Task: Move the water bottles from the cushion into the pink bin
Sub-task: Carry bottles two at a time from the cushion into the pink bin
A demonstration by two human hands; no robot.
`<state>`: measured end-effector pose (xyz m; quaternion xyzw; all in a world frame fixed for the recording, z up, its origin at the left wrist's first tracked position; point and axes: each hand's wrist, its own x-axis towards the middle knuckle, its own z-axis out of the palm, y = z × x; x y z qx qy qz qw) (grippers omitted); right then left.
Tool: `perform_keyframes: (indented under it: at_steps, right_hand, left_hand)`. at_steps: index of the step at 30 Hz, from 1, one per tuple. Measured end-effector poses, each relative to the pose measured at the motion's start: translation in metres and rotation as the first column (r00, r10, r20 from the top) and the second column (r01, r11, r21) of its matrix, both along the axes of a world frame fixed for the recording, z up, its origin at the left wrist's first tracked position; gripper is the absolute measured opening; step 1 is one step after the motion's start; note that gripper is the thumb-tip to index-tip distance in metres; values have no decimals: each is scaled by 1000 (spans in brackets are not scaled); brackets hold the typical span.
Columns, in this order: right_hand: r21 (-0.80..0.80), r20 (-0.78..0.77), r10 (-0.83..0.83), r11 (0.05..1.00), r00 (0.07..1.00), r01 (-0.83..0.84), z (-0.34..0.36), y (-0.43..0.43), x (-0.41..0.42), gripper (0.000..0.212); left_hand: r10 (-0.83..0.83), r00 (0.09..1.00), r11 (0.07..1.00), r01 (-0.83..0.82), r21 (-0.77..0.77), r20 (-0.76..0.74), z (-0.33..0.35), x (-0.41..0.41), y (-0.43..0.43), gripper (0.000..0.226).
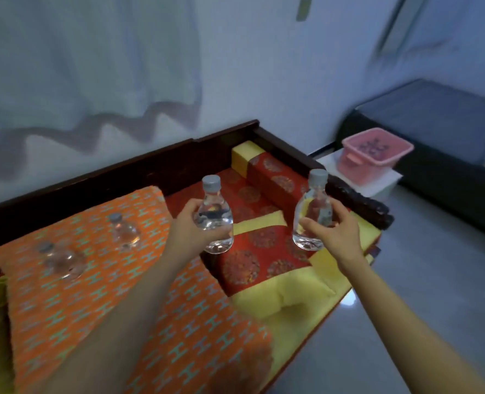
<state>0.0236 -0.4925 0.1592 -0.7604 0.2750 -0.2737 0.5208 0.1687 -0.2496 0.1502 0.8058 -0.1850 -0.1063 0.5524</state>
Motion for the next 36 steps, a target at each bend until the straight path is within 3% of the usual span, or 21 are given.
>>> perform_keyframes:
  at_steps: [3, 6, 9, 14, 19, 23, 36]
  right_hand:
    - [-6, 28, -67, 998, 997, 68, 18, -59, -36, 55]
    - [-27, 35, -126, 992, 991, 126, 30, -118, -69, 59]
    - [-29, 45, -140, 989, 989, 142, 38, -177, -100, 48]
    - [-55, 45, -176, 982, 983, 179, 44, -254, -134, 56]
    - [-14, 28, -207, 978, 978, 208, 34, -323, -157, 58]
    - [15, 2, -203, 979, 979, 203, 21, -363, -155, 45]
    - [2, -128, -143, 990, 981, 144, -2, -530, -72, 61]
  left_hand:
    - [-52, 998, 998, 51, 20, 45, 19, -18, -70, 50]
    - [-102, 993, 995, 101, 23, 61, 31, -36, -136, 51]
    - [-138, 989, 990, 138, -7, 46, 36, -57, -201, 52]
    - [-174, 984, 983, 176, -49, 42, 42, -80, -290, 53]
    - [-214, 976, 977, 214, 5, 26, 33, -91, -370, 58]
    - [-245, 969, 969, 245, 21, 10, 22, -90, -421, 55]
    - [-232, 969, 971, 235, 36, -84, -26, -34, -581, 54]
